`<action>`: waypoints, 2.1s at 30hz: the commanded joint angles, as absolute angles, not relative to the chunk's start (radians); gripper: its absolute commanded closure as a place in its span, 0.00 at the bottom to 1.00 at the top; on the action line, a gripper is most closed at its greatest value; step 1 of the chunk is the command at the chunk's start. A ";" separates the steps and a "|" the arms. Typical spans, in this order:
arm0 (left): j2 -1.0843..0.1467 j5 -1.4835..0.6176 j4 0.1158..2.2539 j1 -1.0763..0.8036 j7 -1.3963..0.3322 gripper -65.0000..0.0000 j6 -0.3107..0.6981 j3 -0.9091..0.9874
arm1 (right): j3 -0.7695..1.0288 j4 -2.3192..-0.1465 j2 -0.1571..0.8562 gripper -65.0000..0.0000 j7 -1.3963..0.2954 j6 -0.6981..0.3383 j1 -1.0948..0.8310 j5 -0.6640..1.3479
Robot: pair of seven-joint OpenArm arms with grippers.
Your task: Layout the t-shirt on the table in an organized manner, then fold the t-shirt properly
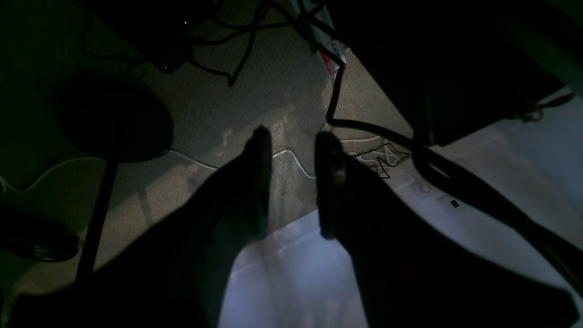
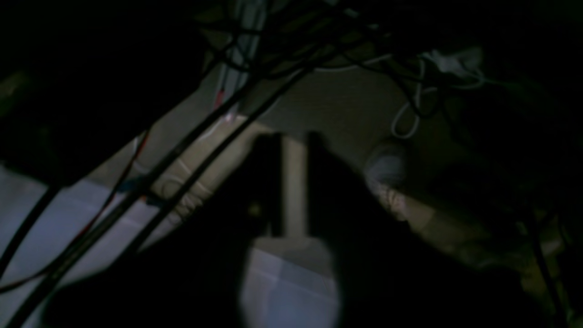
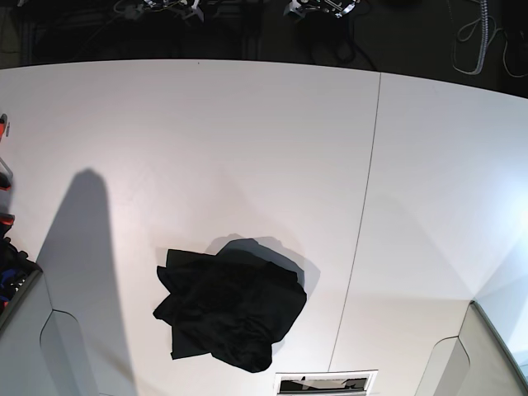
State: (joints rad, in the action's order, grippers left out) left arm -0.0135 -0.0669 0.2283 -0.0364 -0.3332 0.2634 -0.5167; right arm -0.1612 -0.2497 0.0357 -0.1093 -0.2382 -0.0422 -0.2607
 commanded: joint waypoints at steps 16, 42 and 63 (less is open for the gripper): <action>-0.009 -0.070 0.234 -0.045 -0.310 0.96 0.274 -0.516 | -0.159 -0.282 0.039 0.73 -0.079 -0.257 -0.047 -0.281; -0.017 -0.033 0.241 -0.056 -0.171 0.96 0.277 -0.516 | -0.159 -0.286 0.060 0.87 -0.005 -0.259 -0.051 -0.307; -0.307 -0.206 0.876 -0.480 -0.215 0.98 0.469 -0.368 | -0.159 -1.030 0.402 0.87 -0.005 -0.348 -0.565 -0.172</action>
State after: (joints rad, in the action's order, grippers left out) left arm -0.3004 -0.1970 0.8776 -0.4732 -0.2253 0.4633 -0.3653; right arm -0.1619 -1.0294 0.3878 -0.0181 -0.3374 -0.5529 -0.1818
